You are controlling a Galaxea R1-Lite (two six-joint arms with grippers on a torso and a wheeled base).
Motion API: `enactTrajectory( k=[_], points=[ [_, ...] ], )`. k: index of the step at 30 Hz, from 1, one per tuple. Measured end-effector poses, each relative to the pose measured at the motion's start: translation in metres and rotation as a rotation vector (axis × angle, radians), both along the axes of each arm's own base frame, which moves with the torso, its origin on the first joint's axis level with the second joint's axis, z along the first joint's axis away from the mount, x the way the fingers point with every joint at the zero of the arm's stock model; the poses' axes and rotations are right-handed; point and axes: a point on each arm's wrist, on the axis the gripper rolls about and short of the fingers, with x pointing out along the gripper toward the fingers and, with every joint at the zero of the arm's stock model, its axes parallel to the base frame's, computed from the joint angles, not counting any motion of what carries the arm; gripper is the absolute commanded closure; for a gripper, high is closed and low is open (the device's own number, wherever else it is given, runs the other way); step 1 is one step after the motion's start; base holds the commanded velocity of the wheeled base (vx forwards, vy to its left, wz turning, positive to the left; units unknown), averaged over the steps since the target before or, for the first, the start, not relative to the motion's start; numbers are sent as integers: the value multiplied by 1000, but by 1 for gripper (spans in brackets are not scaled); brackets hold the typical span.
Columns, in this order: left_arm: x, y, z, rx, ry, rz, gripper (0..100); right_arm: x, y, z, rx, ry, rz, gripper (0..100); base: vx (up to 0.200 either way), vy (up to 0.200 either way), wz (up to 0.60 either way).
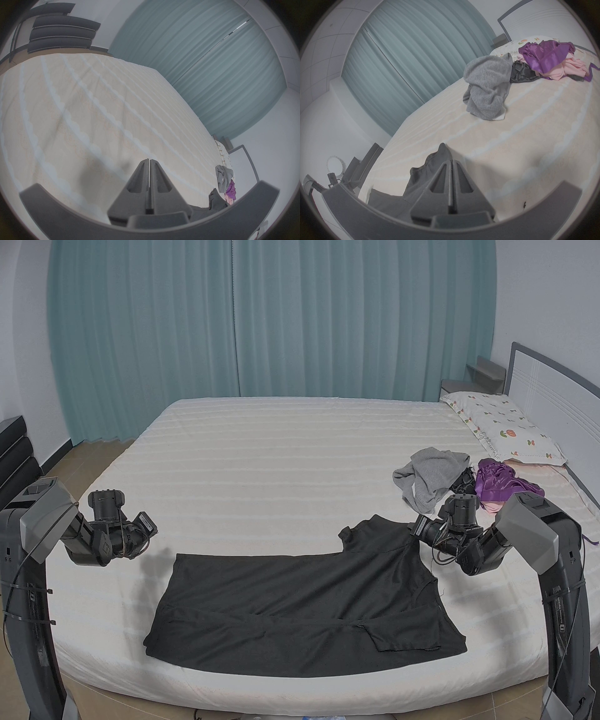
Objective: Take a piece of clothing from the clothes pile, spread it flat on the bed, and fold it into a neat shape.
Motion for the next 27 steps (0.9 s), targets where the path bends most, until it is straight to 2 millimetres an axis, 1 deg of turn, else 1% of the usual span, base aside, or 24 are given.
enactTrajectory(
  k=[1,2,6,12,18,27],
  points=[
    [0,-1,-1,-1,2,-3,100,-1,1,-1,-1,5,1,100,0,0,0],
    [1,-3,-1,-1,1,-9,0,-1,1,-2,-1,9,3,100,0,0,0],
    [3,-11,-2,-13,2,-44,0,-2,3,-5,-2,16,8,100,0,0,0],
    [5,-25,-9,-36,2,-166,0,-2,7,-7,0,20,18,100,0,0,0],
    [6,-30,-24,10,19,-223,0,0,9,-11,0,21,23,100,0,0,0],
    [12,-36,-43,27,48,-245,0,1,14,-13,1,18,34,100,0,0,0]
  ],
)
